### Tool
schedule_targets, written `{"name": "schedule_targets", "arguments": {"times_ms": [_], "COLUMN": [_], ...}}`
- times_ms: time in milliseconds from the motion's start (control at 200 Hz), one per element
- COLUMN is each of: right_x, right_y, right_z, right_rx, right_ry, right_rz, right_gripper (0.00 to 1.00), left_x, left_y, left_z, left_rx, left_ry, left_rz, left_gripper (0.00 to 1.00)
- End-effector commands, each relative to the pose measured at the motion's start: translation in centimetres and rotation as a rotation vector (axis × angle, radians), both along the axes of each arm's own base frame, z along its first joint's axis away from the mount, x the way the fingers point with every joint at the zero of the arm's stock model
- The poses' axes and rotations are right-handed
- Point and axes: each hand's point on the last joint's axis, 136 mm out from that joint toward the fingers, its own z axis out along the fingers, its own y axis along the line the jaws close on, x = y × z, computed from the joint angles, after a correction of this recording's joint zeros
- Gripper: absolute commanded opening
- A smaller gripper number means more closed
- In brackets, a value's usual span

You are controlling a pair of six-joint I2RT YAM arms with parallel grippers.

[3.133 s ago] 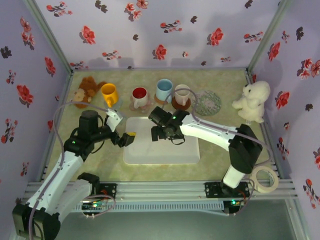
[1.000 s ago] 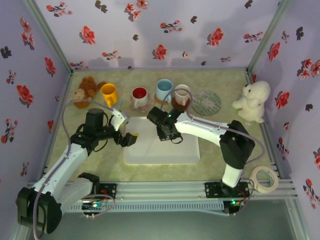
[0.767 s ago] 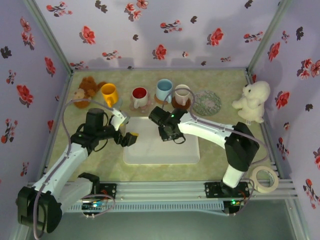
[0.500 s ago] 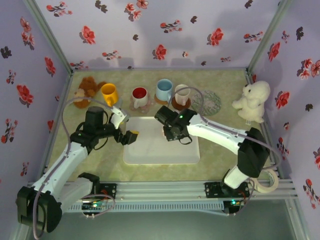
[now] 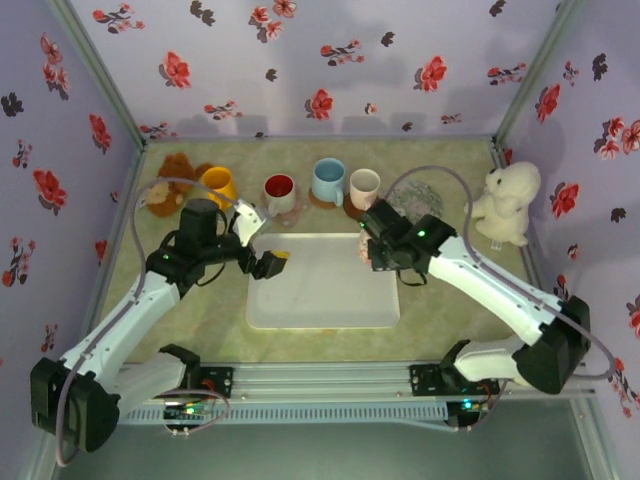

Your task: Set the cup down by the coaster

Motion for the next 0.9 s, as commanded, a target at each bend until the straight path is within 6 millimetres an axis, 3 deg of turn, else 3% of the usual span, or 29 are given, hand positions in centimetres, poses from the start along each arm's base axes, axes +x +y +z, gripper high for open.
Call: {"name": "schedule_targets", "arguments": {"times_ms": [0, 165, 355, 665, 895], "right_x": [1.0, 2.0, 4.1, 8.6, 12.7], "right_y": [-2.7, -5.9, -8.2, -10.5, -10.4], "right_z": [2.1, 3.1, 3.8, 4.4, 4.0], "right_rx": [-0.018, -0.046, -0.053, -0.065, -0.053], "right_ry": [-0.092, -0.136, -0.170, -0.217, -0.285], "right_rz": [-0.053, -0.146, -0.226, -0.305, -0.282], "right_gripper": [0.00, 0.00, 0.00, 0.00, 0.00], "left_x": [1.0, 1.4, 2.1, 3.7, 5.1], "left_y": [-0.5, -1.7, -3.2, -5.1, -6.2], "left_z": [1.3, 1.6, 1.7, 1.4, 0.9], "left_rx": [0.031, 0.026, -0.006, -0.042, -0.051], "left_ry": [-0.080, -0.095, -0.109, -0.125, -0.120], "left_rz": [0.005, -0.013, -0.018, -0.012, -0.009], "left_gripper": [0.99, 0.99, 0.99, 1.00, 0.99]}}
